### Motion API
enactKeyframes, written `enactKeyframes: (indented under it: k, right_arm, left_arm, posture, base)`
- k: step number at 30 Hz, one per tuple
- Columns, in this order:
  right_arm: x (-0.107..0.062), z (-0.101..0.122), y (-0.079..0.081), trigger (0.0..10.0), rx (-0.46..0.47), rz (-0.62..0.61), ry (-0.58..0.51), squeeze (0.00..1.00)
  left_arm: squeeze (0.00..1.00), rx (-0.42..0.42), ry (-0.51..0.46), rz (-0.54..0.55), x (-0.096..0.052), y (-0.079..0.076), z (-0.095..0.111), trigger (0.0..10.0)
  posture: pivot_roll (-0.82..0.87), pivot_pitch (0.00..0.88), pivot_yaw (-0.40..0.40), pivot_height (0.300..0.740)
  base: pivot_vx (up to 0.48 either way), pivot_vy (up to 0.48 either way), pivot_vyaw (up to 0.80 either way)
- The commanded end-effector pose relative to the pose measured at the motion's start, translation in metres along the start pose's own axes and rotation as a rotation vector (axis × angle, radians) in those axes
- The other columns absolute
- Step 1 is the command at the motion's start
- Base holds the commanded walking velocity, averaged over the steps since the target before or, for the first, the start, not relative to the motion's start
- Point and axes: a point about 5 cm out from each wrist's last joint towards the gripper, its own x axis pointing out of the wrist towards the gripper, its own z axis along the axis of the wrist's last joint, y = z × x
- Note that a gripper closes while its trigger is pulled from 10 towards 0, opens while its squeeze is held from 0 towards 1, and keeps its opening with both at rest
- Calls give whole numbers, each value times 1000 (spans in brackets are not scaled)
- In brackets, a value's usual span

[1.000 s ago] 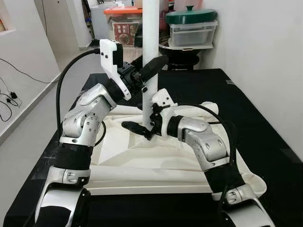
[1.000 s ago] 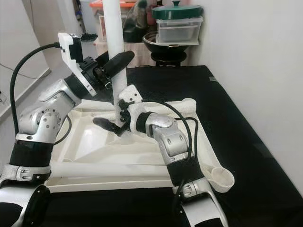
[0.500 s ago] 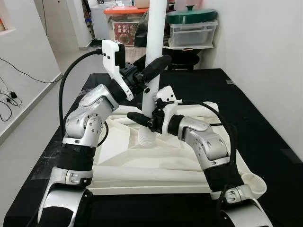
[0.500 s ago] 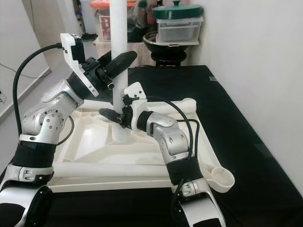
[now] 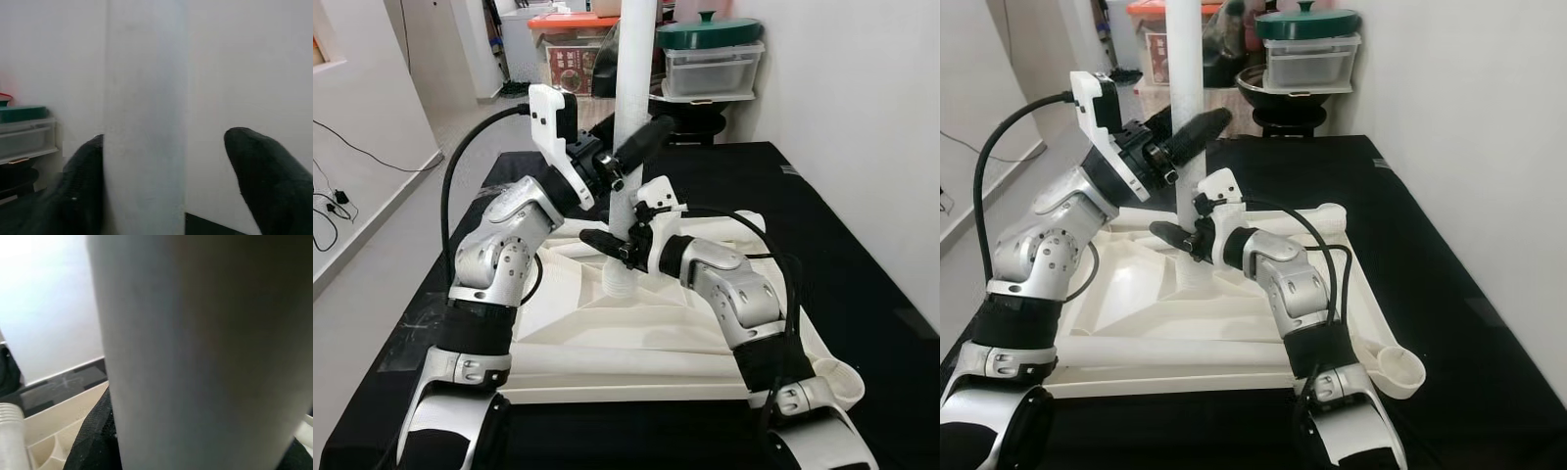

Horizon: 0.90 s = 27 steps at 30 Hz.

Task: Building children table

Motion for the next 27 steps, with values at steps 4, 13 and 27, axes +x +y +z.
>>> enactKeyframes:
  k: [4,13,27]
  right_arm:
    - [-5,-2,-23,1765,99,-172,-13,0]
    - [-22,4,-48,10000,216,-328,-133,0]
    - [-43,9,-57,10000,158,-477,-249,0]
  left_arm:
    - [1000,53,-23,-15,-14,1,15,10000]
    - [1000,180,-78,185,-52,28,53,10000]
    - [0,115,125,720,-124,38,-30,10000]
  posture:
    - [-74,0,50,740]
    - [-61,0,48,740]
    - [-58,0,26,740]
  base:
    - [0,0,0]
    - [0,0,0]
    - [0,0,0]
